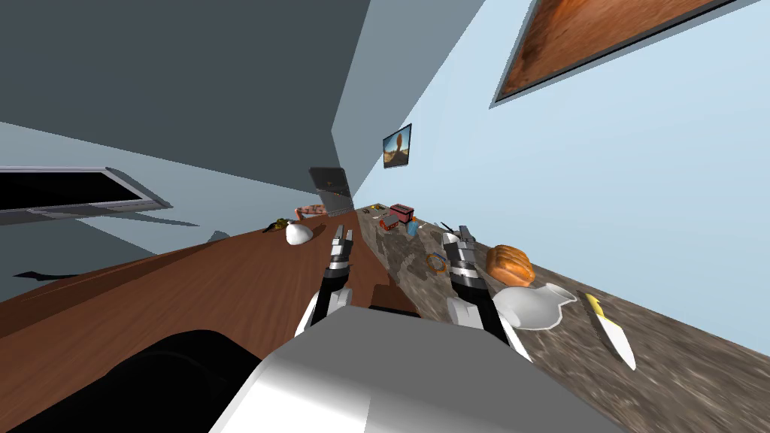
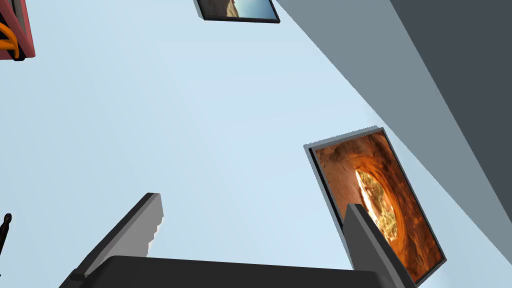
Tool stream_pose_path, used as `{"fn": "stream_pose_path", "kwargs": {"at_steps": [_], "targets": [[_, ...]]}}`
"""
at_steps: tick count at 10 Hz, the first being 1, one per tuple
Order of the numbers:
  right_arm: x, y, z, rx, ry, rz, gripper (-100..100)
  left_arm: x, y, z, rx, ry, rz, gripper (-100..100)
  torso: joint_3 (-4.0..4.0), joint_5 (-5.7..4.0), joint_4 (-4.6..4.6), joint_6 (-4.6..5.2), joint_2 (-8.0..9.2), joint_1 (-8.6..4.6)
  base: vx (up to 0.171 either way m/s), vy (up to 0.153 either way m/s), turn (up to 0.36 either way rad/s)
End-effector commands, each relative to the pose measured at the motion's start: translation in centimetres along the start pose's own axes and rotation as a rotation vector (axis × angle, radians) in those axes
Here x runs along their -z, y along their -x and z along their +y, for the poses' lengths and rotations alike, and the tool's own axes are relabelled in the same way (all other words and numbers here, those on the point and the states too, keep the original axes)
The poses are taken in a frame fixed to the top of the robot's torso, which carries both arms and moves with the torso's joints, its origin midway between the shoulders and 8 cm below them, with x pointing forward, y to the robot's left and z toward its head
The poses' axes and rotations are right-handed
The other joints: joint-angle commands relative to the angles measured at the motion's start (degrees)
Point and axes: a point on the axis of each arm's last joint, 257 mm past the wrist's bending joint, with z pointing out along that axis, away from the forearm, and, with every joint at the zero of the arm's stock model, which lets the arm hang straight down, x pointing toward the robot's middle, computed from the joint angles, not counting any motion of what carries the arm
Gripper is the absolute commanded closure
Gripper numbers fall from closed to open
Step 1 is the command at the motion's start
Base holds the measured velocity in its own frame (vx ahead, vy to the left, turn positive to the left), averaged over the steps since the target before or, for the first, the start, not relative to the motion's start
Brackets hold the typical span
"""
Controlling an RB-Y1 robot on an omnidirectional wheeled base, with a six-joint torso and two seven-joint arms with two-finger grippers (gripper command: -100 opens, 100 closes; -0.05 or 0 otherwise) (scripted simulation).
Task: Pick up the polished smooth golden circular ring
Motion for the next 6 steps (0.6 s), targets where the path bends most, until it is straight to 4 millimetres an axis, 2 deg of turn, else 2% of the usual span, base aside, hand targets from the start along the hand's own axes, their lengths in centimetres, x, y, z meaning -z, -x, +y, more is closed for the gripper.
{"fn": "stream_pose_path", "kwargs": {"at_steps": [1,6], "targets": [[0.2,-0.4,-0.6,0.034,-0.014,0.034,-100,0.0,0.0,0.0,0.0,0.0,0.0,0,0.0,0.0,0.0,0.0,0.0,0.0,-0.004,0.008,0.013],[1.2,-1.6,-4.6,0.225,-0.094,0.17,-100,0.0,0.0,0.0,0.0,0.0,0.0,0,0.02,0.02,0.01,0.0,0.04,0.11,-0.014,0.028,0.029]]}}
